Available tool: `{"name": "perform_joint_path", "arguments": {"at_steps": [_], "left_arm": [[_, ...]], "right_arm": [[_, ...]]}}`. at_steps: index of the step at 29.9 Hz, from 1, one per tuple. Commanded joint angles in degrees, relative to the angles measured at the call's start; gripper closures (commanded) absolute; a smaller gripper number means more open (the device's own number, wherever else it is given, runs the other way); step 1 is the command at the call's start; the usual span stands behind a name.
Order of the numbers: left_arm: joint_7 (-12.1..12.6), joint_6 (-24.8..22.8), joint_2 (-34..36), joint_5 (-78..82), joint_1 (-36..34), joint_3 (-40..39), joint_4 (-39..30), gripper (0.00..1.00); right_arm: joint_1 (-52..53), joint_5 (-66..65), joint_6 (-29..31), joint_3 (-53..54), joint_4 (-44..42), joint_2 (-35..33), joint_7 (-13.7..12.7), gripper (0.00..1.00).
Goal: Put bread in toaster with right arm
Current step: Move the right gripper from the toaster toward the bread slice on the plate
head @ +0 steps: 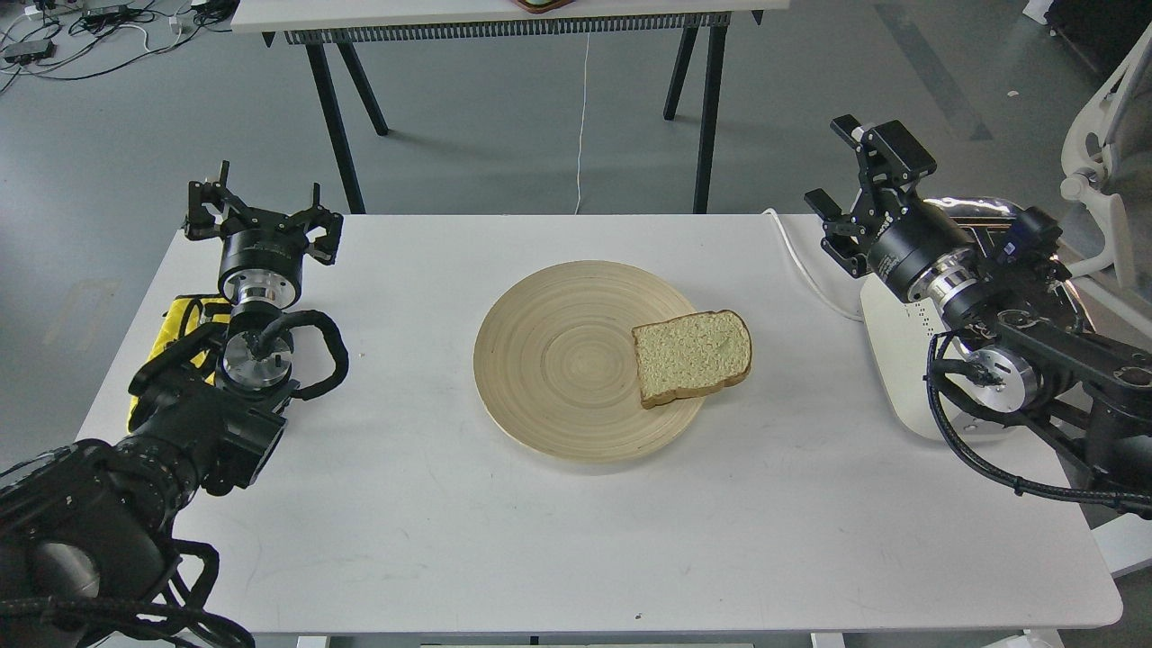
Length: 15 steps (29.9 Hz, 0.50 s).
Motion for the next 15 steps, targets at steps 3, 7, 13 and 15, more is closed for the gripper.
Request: {"name": "perform_joint_path", "arguments": {"at_steps": [3,7,13,15], "left_arm": [[0.09,0.0,-0.28,0.0,0.24,0.05,-0.33,0.0],[-0.09,0.0,-0.02,0.0,0.07,-0.13,-0.07,0.0],[-0.09,0.0,0.07,0.0,-0.02,-0.12,-0.07,0.0],[-0.09,0.0,-0.02,0.0,-0.02,-0.04,-0.15,0.0]], "right_arm": [[-0.01,-0.06,0.0,0.15,0.0,0.19,-0.01,0.01],[-0.01,-0.06,-0.78,0.59,-0.17,0.81,-0.01,0.01],[0.34,-0.24,-4.47,0.77,0.0,0.63,-0.01,0.01],[0.52,-0.41,-4.83,0.5,-0.09,0.63,-0.01,0.01]]}}
